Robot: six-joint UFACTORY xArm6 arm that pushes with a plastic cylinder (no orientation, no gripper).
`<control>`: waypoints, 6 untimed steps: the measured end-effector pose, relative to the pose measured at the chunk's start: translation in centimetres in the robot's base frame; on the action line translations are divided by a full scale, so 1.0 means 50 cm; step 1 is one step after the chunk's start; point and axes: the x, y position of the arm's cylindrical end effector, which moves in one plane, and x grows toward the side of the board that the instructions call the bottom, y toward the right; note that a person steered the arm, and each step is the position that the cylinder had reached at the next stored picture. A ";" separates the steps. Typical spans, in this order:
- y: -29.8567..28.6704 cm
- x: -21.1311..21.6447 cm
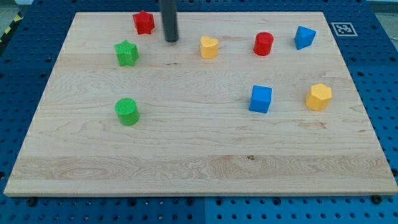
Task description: Push the red star slightly to the left
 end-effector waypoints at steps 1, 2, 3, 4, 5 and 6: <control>0.067 -0.076; 0.016 -0.128; -0.047 -0.115; -0.110 -0.099; -0.166 -0.092; -0.205 -0.090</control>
